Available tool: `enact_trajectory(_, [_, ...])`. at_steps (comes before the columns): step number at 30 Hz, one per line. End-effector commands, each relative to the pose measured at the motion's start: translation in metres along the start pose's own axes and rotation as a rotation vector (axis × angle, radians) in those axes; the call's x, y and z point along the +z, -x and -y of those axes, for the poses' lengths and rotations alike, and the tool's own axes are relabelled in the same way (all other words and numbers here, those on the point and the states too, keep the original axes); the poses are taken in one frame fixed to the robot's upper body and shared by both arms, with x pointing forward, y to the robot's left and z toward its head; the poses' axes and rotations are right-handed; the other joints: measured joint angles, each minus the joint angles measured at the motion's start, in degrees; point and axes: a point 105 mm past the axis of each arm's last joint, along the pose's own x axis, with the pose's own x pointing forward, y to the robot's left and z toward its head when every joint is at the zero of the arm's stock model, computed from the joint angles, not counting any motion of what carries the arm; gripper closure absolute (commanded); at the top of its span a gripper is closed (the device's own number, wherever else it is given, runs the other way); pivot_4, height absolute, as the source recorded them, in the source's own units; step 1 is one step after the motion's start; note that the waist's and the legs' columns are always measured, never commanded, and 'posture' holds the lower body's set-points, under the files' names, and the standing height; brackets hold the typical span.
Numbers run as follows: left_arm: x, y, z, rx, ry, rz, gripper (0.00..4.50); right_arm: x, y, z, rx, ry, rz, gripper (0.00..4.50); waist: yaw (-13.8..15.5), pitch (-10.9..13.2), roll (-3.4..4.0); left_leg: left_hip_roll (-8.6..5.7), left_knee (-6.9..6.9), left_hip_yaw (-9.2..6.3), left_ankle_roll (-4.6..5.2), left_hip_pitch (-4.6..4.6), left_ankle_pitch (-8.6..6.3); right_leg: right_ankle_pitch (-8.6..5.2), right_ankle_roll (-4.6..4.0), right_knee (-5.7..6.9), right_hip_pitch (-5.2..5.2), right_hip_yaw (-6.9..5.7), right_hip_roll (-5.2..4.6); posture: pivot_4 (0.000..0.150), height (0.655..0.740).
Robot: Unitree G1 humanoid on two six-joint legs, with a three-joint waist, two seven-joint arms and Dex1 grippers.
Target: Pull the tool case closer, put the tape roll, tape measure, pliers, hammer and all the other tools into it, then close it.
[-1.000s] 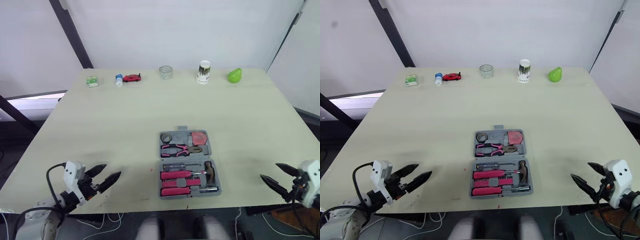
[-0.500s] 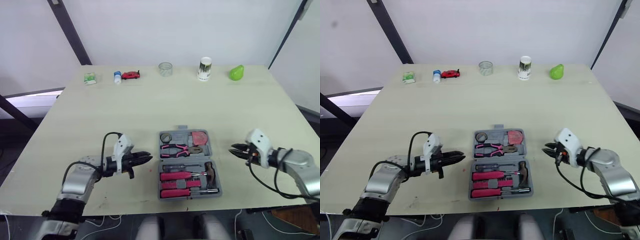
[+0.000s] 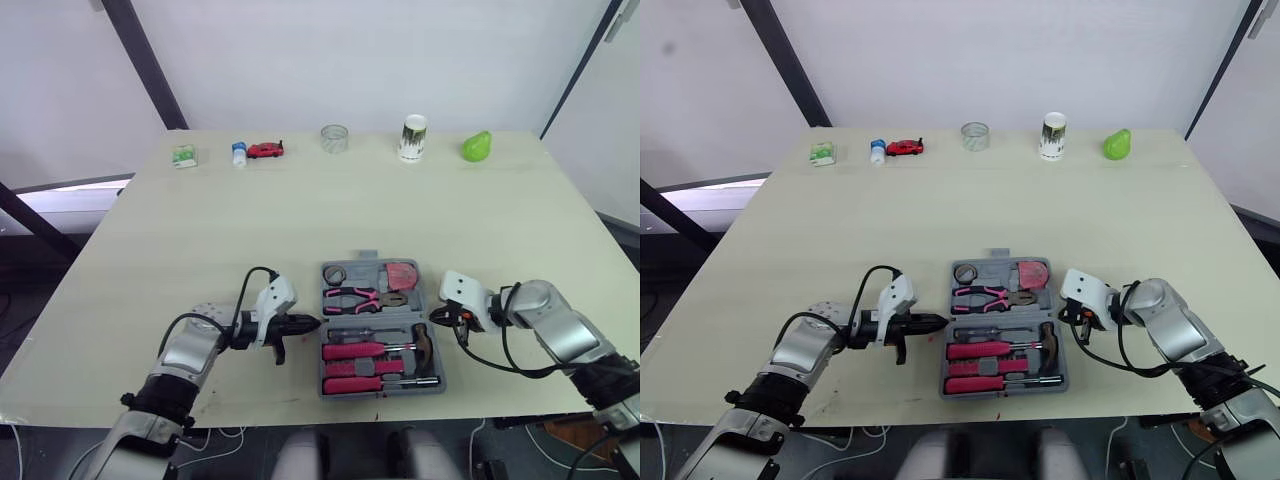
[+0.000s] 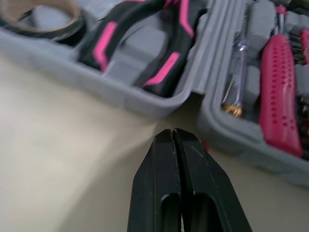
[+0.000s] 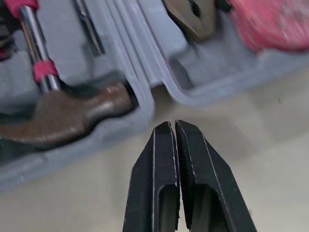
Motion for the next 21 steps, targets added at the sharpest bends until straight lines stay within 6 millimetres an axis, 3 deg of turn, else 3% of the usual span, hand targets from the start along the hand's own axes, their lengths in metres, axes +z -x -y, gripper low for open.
enact_trajectory(1, [0.003,-0.007,0.005,-0.032,-0.018,0.009,4.44,0.014,-0.009,-0.006,0.047,0.044,0.016,4.38,-0.1,0.0,0.00,0.00,0.02,-0.01,0.00,0.00,0.00,0.00,0.00,0.02,0.00,0.00,0.01,0.150,0.7400])
enact_trajectory(7, [0.006,-0.009,0.008,-0.037,-0.023,0.020,4.44,0.023,-0.014,-0.009,0.054,0.056,0.039,4.38,-0.2,0.0,0.00,0.00,0.08,-0.02,0.00,0.10,0.00,-0.01,-0.02,0.28,-0.01,0.01,0.03,0.150,0.7400])
enact_trajectory(21, [0.016,-0.005,0.017,-0.042,-0.036,0.006,4.44,0.024,-0.012,-0.024,0.083,0.026,0.057,4.38,-0.2,0.0,0.00,0.00,0.24,-0.02,0.00,0.10,0.00,-0.02,-0.02,0.47,-0.02,0.04,0.03,0.150,0.7400])
